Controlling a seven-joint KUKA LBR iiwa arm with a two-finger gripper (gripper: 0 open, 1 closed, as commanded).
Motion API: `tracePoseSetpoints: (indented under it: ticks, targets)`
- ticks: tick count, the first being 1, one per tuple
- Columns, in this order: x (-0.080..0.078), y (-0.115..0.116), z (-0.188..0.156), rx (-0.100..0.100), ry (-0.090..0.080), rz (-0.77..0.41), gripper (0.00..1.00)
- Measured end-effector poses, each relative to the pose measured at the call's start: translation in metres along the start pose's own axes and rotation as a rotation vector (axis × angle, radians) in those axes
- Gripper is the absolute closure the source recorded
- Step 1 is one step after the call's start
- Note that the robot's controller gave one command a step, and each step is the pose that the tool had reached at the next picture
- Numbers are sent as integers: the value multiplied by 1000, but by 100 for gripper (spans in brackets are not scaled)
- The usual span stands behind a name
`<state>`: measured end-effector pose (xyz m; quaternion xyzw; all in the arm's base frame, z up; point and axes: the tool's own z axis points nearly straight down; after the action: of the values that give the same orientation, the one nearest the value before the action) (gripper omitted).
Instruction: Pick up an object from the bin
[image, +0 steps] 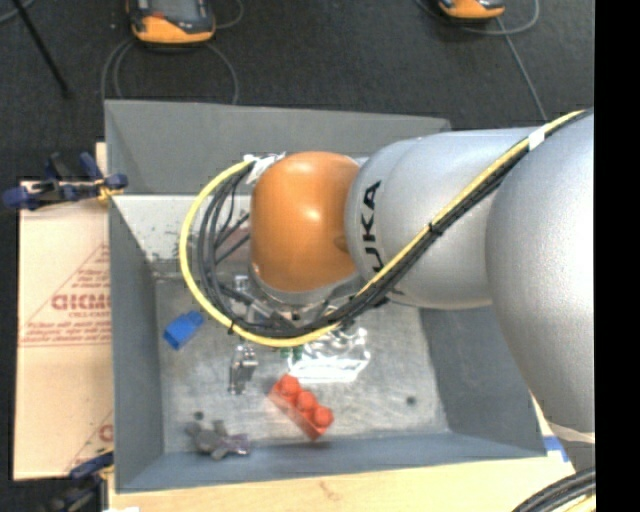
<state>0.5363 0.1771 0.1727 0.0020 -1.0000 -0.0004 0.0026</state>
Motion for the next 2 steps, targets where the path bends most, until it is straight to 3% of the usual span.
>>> tracePoseSetpoints:
  ticks: [1,2]
  targets:
    - [53,-56,52,3,-1,-211,0]
    - [32,-133,101,-4,-12,-141,0]
